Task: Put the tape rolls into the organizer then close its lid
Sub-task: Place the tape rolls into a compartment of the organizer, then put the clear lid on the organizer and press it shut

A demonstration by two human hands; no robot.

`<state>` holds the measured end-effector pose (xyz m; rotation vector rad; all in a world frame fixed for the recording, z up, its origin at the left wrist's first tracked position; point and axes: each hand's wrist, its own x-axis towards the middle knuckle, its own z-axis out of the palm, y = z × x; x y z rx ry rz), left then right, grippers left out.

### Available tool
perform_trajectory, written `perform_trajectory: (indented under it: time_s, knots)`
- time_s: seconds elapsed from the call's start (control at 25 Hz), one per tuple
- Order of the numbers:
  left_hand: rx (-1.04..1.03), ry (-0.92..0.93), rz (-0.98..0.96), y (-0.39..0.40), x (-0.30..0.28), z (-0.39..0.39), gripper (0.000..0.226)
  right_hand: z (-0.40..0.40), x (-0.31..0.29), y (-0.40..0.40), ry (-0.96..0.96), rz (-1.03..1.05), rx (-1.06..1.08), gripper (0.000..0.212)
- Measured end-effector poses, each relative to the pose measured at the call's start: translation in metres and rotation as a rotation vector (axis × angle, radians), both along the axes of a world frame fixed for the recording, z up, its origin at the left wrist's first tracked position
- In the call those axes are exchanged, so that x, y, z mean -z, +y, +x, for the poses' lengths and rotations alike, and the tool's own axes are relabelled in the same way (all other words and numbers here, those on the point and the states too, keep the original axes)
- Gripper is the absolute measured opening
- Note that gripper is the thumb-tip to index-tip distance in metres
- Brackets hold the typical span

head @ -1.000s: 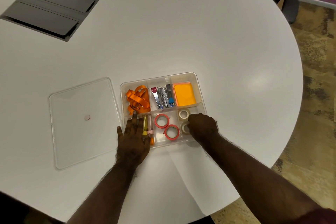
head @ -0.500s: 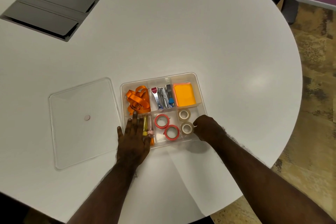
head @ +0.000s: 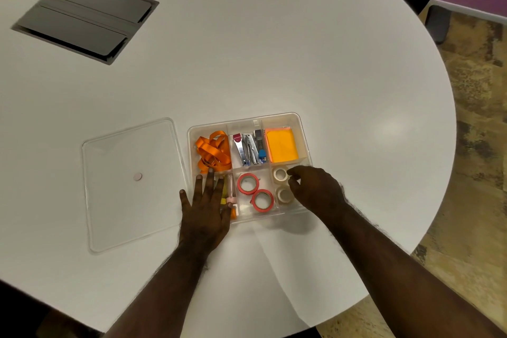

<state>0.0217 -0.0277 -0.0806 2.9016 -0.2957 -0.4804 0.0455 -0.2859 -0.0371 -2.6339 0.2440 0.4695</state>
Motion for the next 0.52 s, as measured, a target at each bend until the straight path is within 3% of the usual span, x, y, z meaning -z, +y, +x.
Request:
perform_trajectory:
  time_s: [0.12,0.28,0.4,0.52]
  knots:
    - [-0.029,-0.061,-0.036,0.015,-0.017,-0.002,0.063,0.008,-0.020,0.031,-0.156,0.064,-0.061,0.028]
    - [-0.231,-0.123,-0.051,0.070,-0.029,0.003,0.062,0.019,-0.030,0.105,-0.271,0.188,-0.242,0.030]
    - [-0.414,-0.109,0.000,0.131,-0.023,0.001,0.059,0.008,-0.023,0.174,-0.250,0.284,-0.397,0.036]
    - [-0.602,-0.020,0.049,0.184,-0.011,-0.005,0.062,-0.008,-0.011,0.225,-0.102,0.326,-0.414,0.043]
